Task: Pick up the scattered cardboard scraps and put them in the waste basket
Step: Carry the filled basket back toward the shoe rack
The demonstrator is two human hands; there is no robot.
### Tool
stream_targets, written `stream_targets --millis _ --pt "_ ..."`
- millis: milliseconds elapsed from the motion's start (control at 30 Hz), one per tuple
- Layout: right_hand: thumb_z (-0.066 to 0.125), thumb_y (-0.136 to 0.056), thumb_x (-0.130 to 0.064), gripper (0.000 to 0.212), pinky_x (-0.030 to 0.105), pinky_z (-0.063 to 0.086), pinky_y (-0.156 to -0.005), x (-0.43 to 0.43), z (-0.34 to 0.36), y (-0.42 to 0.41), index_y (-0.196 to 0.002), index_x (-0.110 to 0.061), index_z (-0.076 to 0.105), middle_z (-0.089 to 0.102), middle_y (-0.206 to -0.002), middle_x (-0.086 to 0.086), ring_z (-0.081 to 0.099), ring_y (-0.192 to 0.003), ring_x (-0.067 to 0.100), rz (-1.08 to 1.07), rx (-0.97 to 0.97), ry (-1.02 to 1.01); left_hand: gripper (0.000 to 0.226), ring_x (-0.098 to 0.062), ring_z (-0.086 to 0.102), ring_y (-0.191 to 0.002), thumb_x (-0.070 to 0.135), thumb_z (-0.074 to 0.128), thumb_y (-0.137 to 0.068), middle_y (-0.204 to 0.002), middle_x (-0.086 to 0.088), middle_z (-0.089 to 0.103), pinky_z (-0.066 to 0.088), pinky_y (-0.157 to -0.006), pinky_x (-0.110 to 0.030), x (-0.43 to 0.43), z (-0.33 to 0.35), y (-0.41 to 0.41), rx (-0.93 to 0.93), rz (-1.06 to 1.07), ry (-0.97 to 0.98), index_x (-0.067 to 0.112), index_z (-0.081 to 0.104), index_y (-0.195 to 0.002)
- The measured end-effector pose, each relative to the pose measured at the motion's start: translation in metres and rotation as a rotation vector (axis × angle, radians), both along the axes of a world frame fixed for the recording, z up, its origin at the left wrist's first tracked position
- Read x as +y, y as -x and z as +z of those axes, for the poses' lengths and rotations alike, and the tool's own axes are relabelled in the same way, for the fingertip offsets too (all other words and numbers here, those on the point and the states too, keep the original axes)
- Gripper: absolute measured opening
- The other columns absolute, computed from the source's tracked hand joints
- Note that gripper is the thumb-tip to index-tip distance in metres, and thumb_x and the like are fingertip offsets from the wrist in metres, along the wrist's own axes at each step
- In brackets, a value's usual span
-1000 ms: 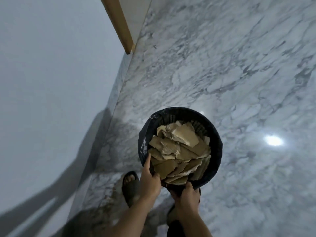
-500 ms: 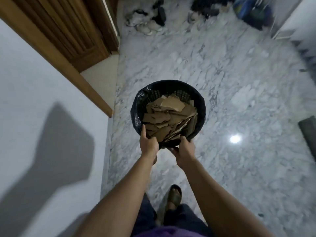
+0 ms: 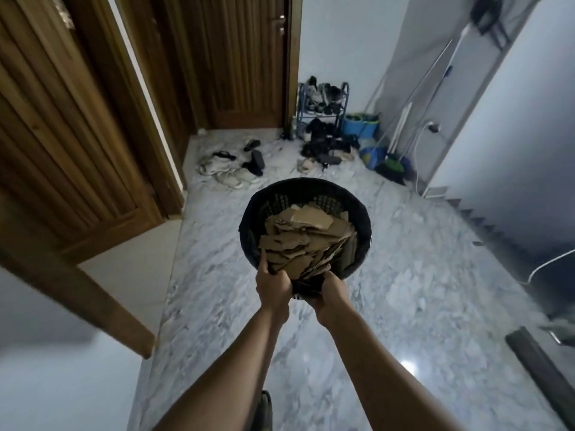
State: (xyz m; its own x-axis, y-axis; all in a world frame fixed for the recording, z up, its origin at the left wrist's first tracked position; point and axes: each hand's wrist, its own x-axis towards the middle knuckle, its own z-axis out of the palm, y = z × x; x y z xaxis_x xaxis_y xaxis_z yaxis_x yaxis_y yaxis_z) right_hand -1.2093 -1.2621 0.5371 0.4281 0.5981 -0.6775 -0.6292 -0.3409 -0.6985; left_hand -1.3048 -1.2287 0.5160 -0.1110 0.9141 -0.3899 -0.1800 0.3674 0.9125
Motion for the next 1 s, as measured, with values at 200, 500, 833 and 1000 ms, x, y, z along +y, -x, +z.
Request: stream_targets --millis 200,500,833,1000 --pt "0.052 -0.085 0.000 0.029 0.049 0.062 -0.067 0.101 0.015 -0.041 -0.110 -0.003 0.067 0.072 -0.101 0.022 0.073 -0.084 0.040 -0.110 -0.024 -0.096 0.072 -0.030 0.065 -0.094 0.005 0.044 -0.089 -0.104 0.007 0.063 0.060 -0.074 -0.057 0.115 0.016 -0.043 0.011 -0.136 -0.015 0.052 0.038 -0.144" --pt "0.045 -0.087 0.006 0.026 0.035 0.056 -0.054 0.243 0.019 -0.168 -0.106 0.009 0.063 0.071 -0.089 0.028 0.070 -0.065 0.038 -0.159 -0.055 -0.141 0.067 -0.027 0.068 -0.084 0.017 0.047 -0.089 -0.106 0.004 0.068 0.060 -0.066 -0.051 0.282 0.018 -0.166 0.184 -0.334 -0.081 0.052 0.037 -0.145" --pt "0.051 -0.090 -0.005 0.028 0.054 0.061 -0.067 0.412 -0.011 -0.357 -0.113 0.005 0.064 0.070 -0.106 0.026 0.071 -0.090 0.041 -0.133 -0.037 -0.066 0.079 -0.024 0.066 -0.075 0.018 0.056 -0.093 -0.122 -0.005 0.063 0.061 -0.059 -0.039 0.479 0.022 -0.313 0.311 -0.449 0.001 0.046 0.015 -0.154" --pt "0.052 -0.095 -0.021 0.055 0.051 0.061 -0.066 0.489 -0.008 -0.419 -0.146 -0.021 0.030 0.064 -0.116 0.009 0.068 -0.091 0.038 -0.132 -0.174 -0.129 0.067 -0.027 0.065 -0.103 0.046 0.063 -0.091 -0.132 0.002 0.059 0.063 -0.073 -0.047 0.553 0.026 -0.374 0.196 -0.468 -0.081 0.055 0.027 -0.147"
